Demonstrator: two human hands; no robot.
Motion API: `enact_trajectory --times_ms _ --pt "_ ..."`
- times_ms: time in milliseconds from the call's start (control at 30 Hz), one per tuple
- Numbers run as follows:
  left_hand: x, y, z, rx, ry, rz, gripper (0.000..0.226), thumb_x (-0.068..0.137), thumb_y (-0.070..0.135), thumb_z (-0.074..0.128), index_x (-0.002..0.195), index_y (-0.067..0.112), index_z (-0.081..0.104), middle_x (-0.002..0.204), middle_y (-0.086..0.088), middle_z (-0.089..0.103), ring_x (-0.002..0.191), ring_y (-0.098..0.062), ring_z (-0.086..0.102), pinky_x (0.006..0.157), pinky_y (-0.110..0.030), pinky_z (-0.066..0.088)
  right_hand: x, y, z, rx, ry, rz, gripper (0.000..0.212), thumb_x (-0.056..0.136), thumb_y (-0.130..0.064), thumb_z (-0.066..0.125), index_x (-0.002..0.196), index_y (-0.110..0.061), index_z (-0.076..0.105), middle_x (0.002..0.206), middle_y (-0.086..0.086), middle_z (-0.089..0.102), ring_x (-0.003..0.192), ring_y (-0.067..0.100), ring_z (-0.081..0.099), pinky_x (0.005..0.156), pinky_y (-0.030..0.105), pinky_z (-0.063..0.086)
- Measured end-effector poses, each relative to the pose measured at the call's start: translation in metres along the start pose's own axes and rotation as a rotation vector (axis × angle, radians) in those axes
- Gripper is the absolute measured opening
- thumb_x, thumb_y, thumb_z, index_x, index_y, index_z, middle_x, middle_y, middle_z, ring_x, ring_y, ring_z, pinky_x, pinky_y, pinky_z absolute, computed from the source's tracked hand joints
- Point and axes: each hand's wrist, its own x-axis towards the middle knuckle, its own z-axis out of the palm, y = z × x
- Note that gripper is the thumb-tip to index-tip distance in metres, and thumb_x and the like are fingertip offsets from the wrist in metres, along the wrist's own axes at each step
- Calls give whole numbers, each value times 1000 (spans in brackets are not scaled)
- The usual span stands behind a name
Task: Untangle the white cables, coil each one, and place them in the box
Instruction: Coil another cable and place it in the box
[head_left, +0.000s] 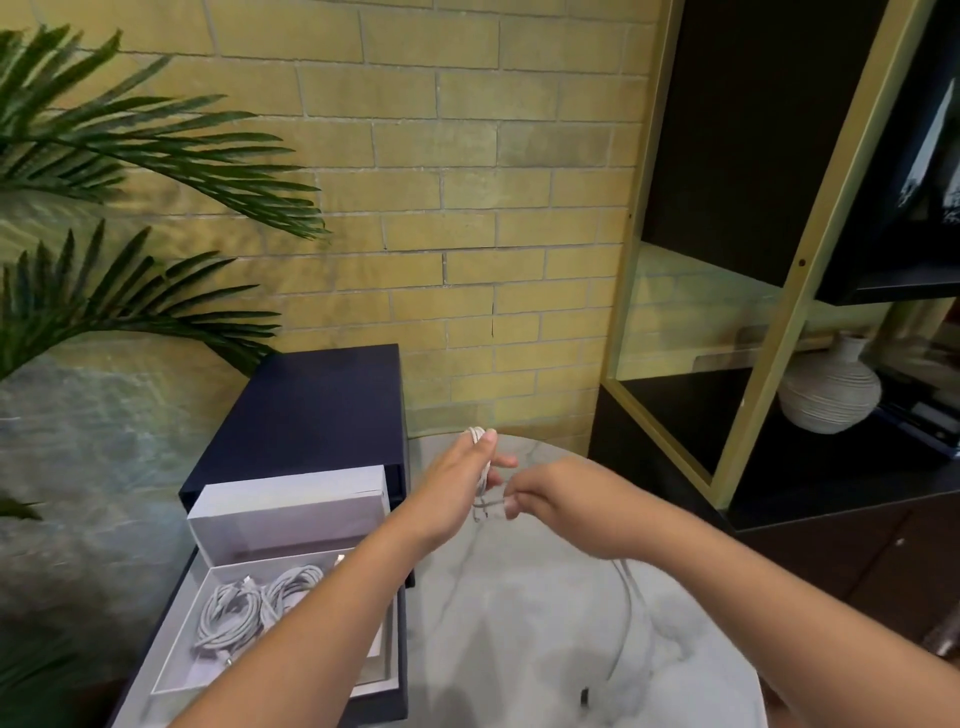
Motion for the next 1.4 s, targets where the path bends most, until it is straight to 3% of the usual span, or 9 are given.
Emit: enact_trajectory --times_ms 167,267,400,500,600,800,1033,1200,1400 --pt "-8 0 -3 235 -114 49 37 98 50 38 95 19 58 87 10 68 80 -7 60 90 -34 48 3 17 -27 -99 21 39 25 99 -31 42 99 -26 66 83 -12 64 82 12 59 77 36 50" --pt "-9 2 -6 385 -157 94 23 97 41 48 95 21 58 78 13 64 74 -3 58 80 -33 51 5 27 -34 -177 49 49 25 99 -26 41 99 -26 66 75 -14 55 79 15 56 75 39 50" --pt "-10 6 -6 409 -227 117 23 99 32 49 85 15 56 65 13 57 59 -3 50 62 -22 42 7 38 -32 -331 155 -18 22 98 -32 47 104 -28 68 95 -9 52 89 15 44 81 35 44" --pt "-8 7 -3 330 -247 77 26 100 27 47 98 4 60 64 11 52 56 -4 47 60 -17 41 9 36 -30 -389 249 -56 23 97 -35 49 106 -27 69 99 -5 52 89 20 47 77 36 45" --pt "-7 7 -3 247 -259 22 24 100 28 47 95 9 61 63 11 50 58 -5 46 62 -17 43 13 32 -29 -397 321 -93 22 97 -31 50 104 -25 70 99 -3 56 85 22 51 73 35 44" --pt "-10 11 -3 61 -280 -24 26 101 26 45 79 14 54 57 7 43 52 -8 40 52 -15 37 21 35 -21 -234 417 -151 17 93 -18 57 101 -15 72 98 3 62 85 25 57 70 33 44" --pt "-8 7 -6 -131 -203 -76 34 102 25 42 71 15 50 53 4 35 49 -11 32 49 -18 33 16 31 4 178 545 -128 22 93 -20 58 114 -12 57 109 -6 49 95 6 57 86 24 50" --pt "-5 3 -5 -123 -163 -110 32 102 30 40 80 12 53 53 6 35 51 -12 33 53 -22 32 9 24 23 147 470 -158 35 95 -31 55 128 -19 54 124 -7 47 112 2 46 95 13 39" --pt "-3 14 -4 -95 -145 -93 36 103 26 32 76 13 51 49 8 32 47 -10 34 53 -23 31 8 23 29 240 372 -176 49 90 -29 59 137 -29 43 129 -14 46 118 -2 43 99 15 38"
